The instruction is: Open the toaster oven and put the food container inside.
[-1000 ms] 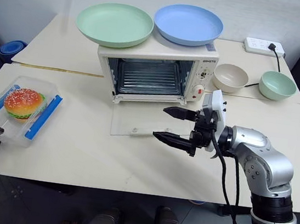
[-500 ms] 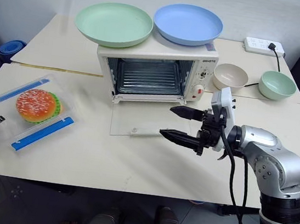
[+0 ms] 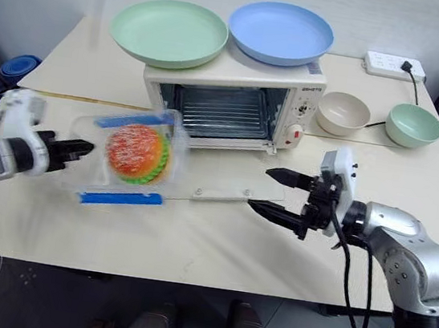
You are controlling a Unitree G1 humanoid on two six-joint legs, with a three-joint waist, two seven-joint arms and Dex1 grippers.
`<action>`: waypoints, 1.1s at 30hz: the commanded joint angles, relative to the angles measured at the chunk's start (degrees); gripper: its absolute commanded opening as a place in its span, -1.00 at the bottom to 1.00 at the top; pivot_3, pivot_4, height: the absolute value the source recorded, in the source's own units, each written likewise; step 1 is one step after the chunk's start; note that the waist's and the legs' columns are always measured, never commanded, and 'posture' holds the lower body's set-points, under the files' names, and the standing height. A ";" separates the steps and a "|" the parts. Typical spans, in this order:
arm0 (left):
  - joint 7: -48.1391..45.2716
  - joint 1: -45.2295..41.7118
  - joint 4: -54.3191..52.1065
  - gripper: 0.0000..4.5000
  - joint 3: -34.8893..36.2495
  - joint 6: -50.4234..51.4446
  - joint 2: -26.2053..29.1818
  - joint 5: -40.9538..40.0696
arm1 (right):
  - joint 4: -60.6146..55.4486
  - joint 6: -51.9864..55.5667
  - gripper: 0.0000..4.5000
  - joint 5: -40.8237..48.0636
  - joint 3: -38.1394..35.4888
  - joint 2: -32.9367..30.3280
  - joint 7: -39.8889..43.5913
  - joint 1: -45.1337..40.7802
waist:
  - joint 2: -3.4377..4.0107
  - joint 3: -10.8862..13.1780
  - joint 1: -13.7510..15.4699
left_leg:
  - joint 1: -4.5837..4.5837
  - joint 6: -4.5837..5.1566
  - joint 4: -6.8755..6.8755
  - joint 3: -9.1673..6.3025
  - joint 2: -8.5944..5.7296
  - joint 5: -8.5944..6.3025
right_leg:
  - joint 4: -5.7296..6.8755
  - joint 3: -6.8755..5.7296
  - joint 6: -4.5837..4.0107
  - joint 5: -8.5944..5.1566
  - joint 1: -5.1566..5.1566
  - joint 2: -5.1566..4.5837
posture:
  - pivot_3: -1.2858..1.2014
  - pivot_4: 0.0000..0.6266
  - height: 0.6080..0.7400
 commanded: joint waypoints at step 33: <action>16.82 -13.54 -3.60 0.36 9.95 2.05 -20.91 -8.15 | -2.21 -4.46 1.00 -1.06 -2.17 0.50 -5.70 4.29 | -0.04 0.01 0.64 | 0.22 -0.40 0.08 0.15 -0.21 0.63 | 0.31 -0.13 0.16 0.25 0.12 0.02 | 0.03 -0.52 1.00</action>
